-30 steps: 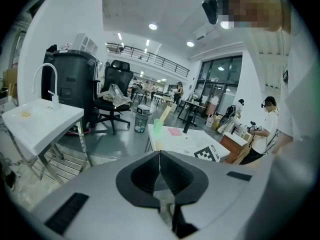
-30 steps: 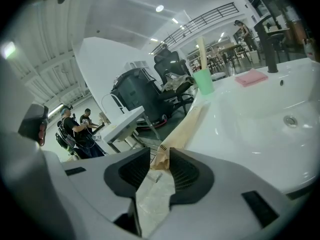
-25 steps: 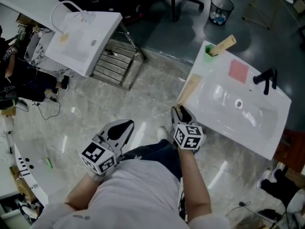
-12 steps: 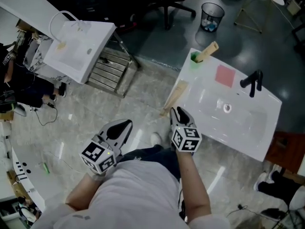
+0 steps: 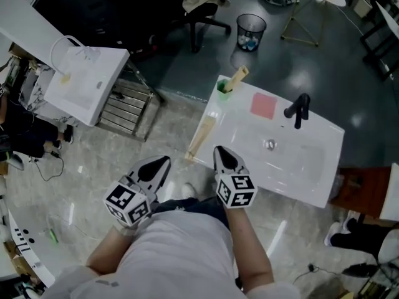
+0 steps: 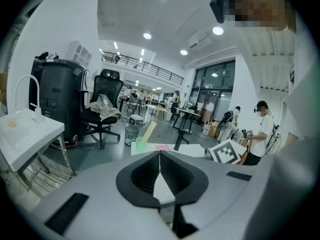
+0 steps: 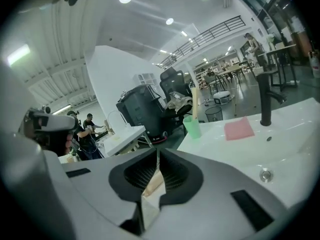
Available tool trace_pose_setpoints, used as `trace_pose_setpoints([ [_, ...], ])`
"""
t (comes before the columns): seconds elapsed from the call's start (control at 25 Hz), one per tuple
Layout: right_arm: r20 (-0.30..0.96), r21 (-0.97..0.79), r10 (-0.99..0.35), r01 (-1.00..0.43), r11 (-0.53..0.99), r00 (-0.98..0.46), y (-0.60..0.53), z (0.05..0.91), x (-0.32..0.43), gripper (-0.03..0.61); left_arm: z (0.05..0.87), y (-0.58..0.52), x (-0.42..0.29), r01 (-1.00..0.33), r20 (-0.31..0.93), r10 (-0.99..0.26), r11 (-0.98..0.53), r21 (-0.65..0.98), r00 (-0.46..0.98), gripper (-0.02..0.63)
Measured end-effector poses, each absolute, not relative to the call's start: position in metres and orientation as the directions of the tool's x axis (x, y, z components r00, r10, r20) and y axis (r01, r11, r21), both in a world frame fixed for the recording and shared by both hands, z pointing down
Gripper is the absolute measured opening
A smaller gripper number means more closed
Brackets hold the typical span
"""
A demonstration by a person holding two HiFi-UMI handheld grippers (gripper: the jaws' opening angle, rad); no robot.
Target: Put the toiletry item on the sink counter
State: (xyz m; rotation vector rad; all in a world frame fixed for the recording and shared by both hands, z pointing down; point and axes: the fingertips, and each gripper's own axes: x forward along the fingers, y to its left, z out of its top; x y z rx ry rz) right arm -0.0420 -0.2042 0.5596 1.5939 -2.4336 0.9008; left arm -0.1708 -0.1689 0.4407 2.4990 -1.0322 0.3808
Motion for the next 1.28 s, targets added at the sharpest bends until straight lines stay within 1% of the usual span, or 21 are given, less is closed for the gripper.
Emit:
trace_pose_setpoints([
  [0.48,0.355,-0.351,-0.832,-0.886,0.303,-0.425,-0.181,0.474,0.021,0.031,0.417,-0.181,-0.091,-0.649,0.316,-0.568,-0.695,0.310,0.760,0.015],
  [0.68,0.319,-0.292,-0.861,-0.906,0.307,-0.395,-0.172,0.446,0.047,0.031,0.410,-0.183,-0.063,-0.608,0.274,-0.543,-0.729,0.316,0.794,0.015],
  [1.04,0.246,-0.217,-0.917,-0.940,0.263,-0.313,-0.159,0.407,0.100,0.031,0.390,-0.189,-0.029,-0.543,0.189,-0.509,-0.781,0.310,0.840,0.015],
  [1.28,0.209,-0.182,-0.941,-0.956,0.230,-0.266,-0.151,0.392,0.117,0.031,0.380,-0.191,-0.017,-0.513,0.168,-0.485,-0.810,0.284,0.858,0.015],
])
